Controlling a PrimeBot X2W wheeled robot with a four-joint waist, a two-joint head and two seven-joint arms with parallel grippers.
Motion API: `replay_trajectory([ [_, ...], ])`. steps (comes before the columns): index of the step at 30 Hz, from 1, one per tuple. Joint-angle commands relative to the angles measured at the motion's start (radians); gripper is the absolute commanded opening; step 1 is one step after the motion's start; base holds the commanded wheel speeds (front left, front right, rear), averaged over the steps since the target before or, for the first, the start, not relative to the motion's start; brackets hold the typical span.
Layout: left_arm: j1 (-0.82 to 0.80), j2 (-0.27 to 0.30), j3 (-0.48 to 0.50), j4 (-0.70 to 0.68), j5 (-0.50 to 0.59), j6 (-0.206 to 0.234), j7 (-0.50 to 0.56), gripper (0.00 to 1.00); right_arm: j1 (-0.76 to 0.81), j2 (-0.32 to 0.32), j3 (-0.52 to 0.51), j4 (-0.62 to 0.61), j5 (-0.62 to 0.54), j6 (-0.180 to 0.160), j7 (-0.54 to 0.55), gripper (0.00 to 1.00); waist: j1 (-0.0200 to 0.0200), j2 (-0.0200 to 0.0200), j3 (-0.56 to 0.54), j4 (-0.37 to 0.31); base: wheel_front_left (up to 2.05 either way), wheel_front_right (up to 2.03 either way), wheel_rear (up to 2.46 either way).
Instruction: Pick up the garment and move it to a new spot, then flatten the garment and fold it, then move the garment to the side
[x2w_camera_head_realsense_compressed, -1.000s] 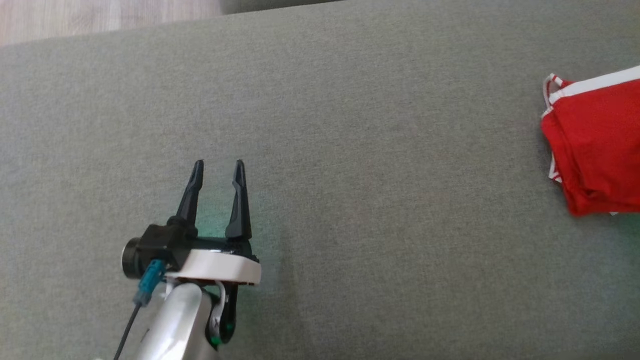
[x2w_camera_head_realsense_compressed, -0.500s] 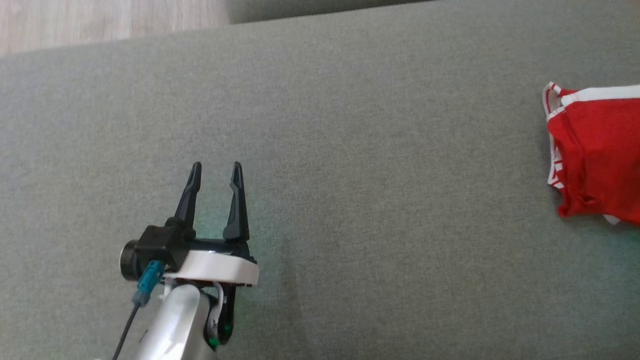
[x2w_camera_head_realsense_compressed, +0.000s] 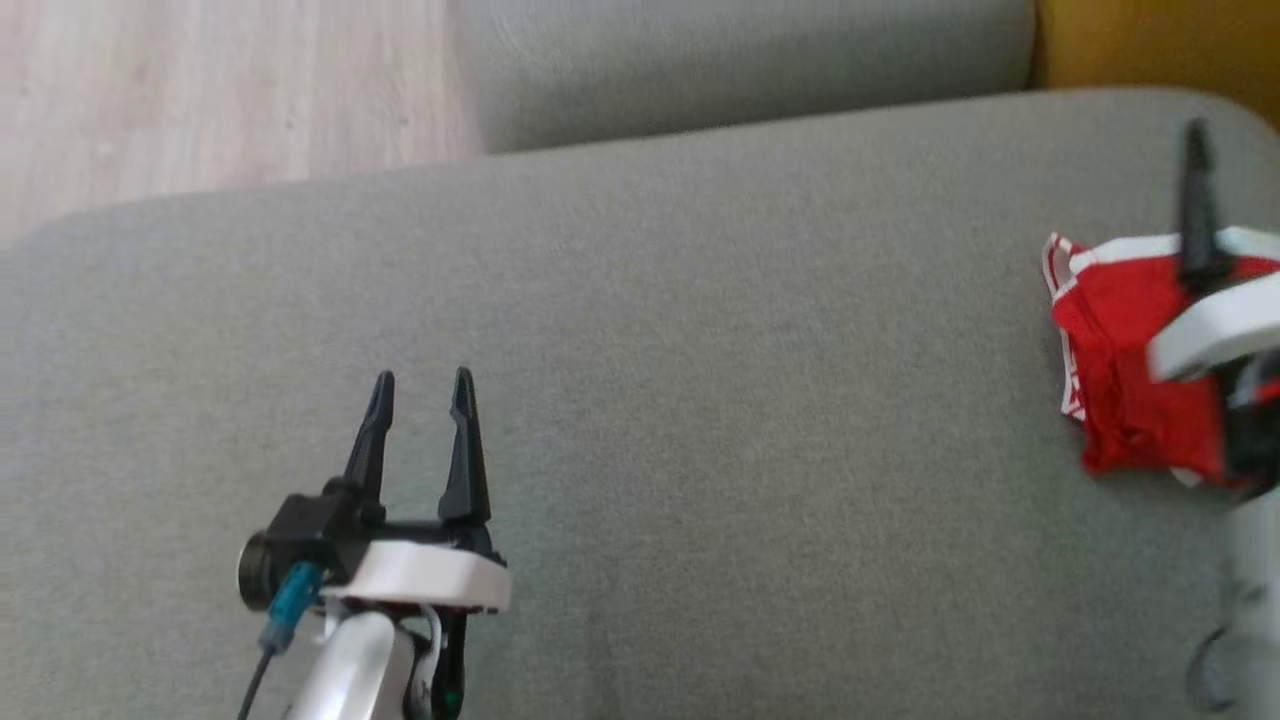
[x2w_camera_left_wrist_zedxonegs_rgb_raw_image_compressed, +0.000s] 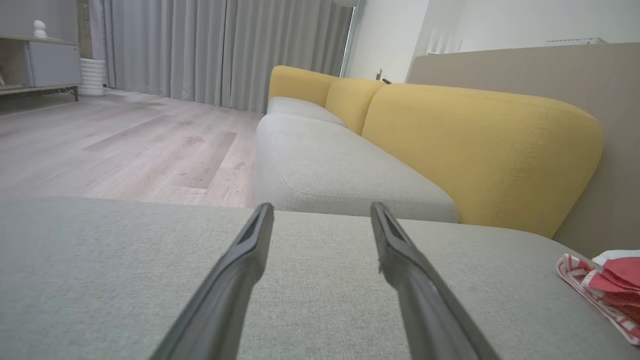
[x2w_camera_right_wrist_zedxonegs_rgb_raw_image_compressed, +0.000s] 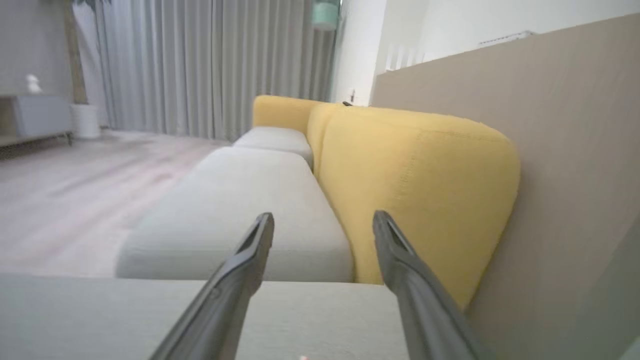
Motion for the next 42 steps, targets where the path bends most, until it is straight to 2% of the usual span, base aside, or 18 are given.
replay_trajectory([
  [1,-0.005,0.005,0.037,-0.038,-0.012,0.006,-0.005,1.00,0.043,0.065,0.004,-0.098,0.026,-0.001,-0.010,1.00,0.0001,0.0000,-0.045,0.022,0.00,0.00,0.00],
  [5,0.017,0.005,0.031,-0.044,-0.013,0.002,-0.005,1.00,0.145,0.182,0.012,-0.194,0.055,-0.001,-0.042,1.00,0.0001,0.0000,-0.073,0.040,0.00,0.00,0.00],
  [9,0.038,0.005,0.029,-0.050,-0.012,0.001,-0.005,1.00,0.245,0.228,0.025,-0.196,0.102,-0.001,-0.108,1.00,0.0001,0.0000,-0.084,0.054,0.00,0.00,0.00],
  [10,0.038,0.005,0.029,-0.050,-0.012,0.001,-0.005,1.00,0.245,0.228,0.025,-0.196,0.102,-0.001,-0.108,1.00,0.0001,0.0000,-0.084,0.054,0.00,0.00,0.00],
  [14,0.059,0.005,0.020,-0.054,0.000,0.000,-0.005,1.00,0.341,0.235,0.049,-0.125,0.139,-0.001,-0.223,1.00,0.0001,0.0000,-0.090,0.073,0.00,0.00,0.00],
  [18,0.079,0.005,0.023,-0.064,0.005,0.008,-0.005,1.00,0.397,0.235,0.056,-0.079,0.162,-0.001,-0.265,1.00,0.0001,0.0000,-0.093,0.081,0.00,0.00,0.00],
  [42,0.108,0.005,0.053,-0.078,-0.059,0.051,-0.005,1.00,0.441,0.236,0.089,-0.123,0.152,-0.001,-0.278,1.00,0.0001,0.0000,-0.103,0.080,0.00,0.00,0.00],
])
